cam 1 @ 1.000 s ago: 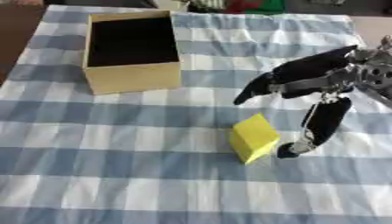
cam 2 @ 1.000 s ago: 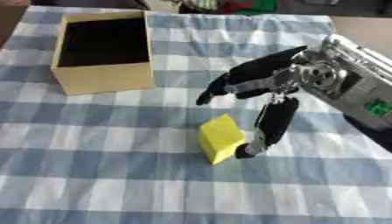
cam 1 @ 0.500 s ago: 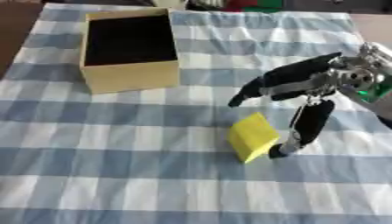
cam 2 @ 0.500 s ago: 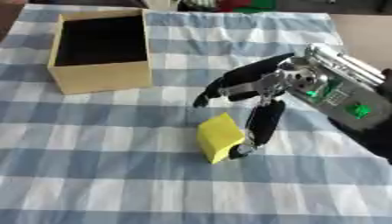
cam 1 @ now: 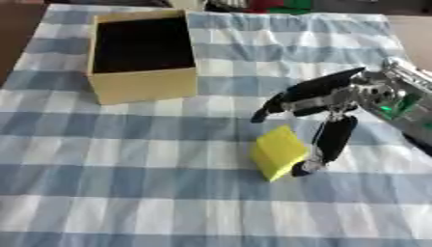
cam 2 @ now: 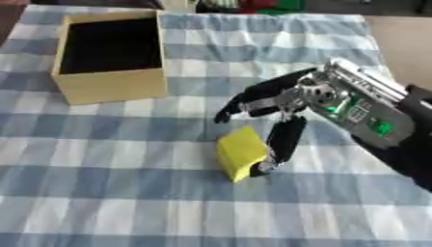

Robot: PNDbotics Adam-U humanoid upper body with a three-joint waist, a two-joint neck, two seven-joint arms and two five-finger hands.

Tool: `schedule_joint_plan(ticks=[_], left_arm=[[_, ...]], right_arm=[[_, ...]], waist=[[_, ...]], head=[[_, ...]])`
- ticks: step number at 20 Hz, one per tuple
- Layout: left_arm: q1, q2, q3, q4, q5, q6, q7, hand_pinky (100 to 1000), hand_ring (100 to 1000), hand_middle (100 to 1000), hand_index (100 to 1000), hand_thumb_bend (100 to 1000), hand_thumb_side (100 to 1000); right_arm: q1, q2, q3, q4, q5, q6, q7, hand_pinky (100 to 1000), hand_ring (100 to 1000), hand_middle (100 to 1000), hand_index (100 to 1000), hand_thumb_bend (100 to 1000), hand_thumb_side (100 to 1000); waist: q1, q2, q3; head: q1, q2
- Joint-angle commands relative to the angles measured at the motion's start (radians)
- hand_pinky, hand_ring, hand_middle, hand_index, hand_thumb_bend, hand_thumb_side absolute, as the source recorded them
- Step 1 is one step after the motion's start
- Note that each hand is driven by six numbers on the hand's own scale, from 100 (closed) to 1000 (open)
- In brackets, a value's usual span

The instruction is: Pick up objects on the table and place them in the box.

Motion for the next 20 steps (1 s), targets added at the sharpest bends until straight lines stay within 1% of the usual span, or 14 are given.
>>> schedule_joint_plan(ticks=[1, 6, 8, 9, 11, 18, 19, 20], left_arm=[[-0.014, 0.015, 0.001, -0.014, 0.005, -0.002, -0.003, 958, 700, 510, 712, 100, 270], [-0.015, 0.014, 0.0, -0.014, 0.005, -0.003, -0.007, 958, 700, 508, 711, 100, 272], [-0.016, 0.014, 0.0, -0.014, 0.005, -0.003, -0.007, 958, 700, 507, 711, 100, 272], [-0.016, 0.014, 0.0, -0.014, 0.005, -0.003, -0.007, 958, 700, 507, 711, 100, 272], [-0.017, 0.014, 0.0, -0.014, 0.006, -0.004, -0.008, 958, 700, 507, 711, 100, 272], [-0.018, 0.013, -0.001, -0.014, 0.005, -0.005, -0.011, 958, 696, 507, 711, 100, 274], [-0.018, 0.013, -0.001, -0.014, 0.005, -0.004, -0.011, 958, 696, 506, 711, 100, 278], [-0.018, 0.013, -0.001, -0.014, 0.005, -0.004, -0.011, 958, 696, 506, 711, 100, 275]], right_arm=[[-0.015, -0.007, -0.002, 0.007, 0.012, -0.008, 0.0, 980, 1000, 870, 1000, 494, 279], [-0.01, 0.001, 0.009, 0.026, 0.025, -0.016, 0.0, 975, 1000, 843, 1000, 500, 280], [-0.008, 0.005, 0.01, 0.032, 0.029, -0.017, 0.0, 971, 1000, 820, 1000, 491, 281], [-0.008, 0.007, 0.01, 0.034, 0.03, -0.016, 0.0, 967, 993, 795, 987, 473, 283], [-0.008, 0.01, 0.005, 0.036, 0.033, -0.008, 0.0, 955, 982, 757, 931, 440, 274], [-0.01, 0.01, -0.017, 0.021, 0.039, 0.021, 0.0, 927, 952, 689, 792, 361, 221], [-0.01, 0.01, -0.018, 0.022, 0.039, 0.023, 0.0, 917, 936, 660, 757, 332, 202], [-0.009, 0.011, -0.019, 0.022, 0.037, 0.026, 0.0, 913, 928, 647, 749, 318, 196]], waist=[[0.004, -0.015, 0.0], [0.005, -0.013, 0.003], [0.005, -0.012, 0.005], [0.005, -0.012, 0.006], [0.006, -0.012, 0.008], [0.005, -0.013, 0.007], [0.005, -0.013, 0.007], [0.005, -0.013, 0.008]], head=[[-0.003, -0.007], [-0.003, -0.008], [-0.004, -0.009], [-0.004, -0.009], [-0.003, -0.01], [-0.003, -0.012], [-0.003, -0.012], [-0.003, -0.012]])
